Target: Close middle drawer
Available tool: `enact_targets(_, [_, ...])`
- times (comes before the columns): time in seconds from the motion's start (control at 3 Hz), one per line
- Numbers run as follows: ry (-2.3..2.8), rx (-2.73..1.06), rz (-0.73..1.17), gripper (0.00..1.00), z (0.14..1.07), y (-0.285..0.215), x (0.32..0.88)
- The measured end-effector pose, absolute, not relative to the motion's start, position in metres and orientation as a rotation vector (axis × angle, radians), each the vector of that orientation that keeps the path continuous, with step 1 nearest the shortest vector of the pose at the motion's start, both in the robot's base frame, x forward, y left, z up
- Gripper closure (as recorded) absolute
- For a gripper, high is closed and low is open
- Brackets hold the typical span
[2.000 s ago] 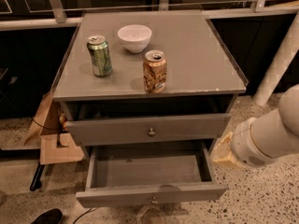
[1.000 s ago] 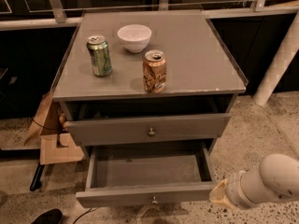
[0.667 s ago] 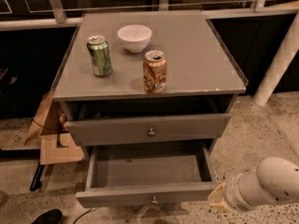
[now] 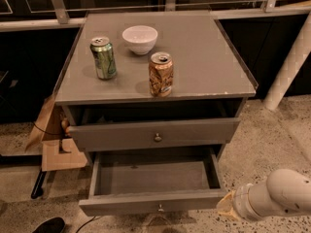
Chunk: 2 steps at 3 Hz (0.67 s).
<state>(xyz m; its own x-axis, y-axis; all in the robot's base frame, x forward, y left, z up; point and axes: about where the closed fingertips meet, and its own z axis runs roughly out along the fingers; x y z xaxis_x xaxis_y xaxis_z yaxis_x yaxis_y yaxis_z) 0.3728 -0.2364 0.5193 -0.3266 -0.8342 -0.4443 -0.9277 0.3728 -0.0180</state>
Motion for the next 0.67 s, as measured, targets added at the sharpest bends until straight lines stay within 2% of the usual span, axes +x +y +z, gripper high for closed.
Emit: enact_targets(0.67, [2.171,-1.554,0.274,1.0,0.454,-0.239,0.404])
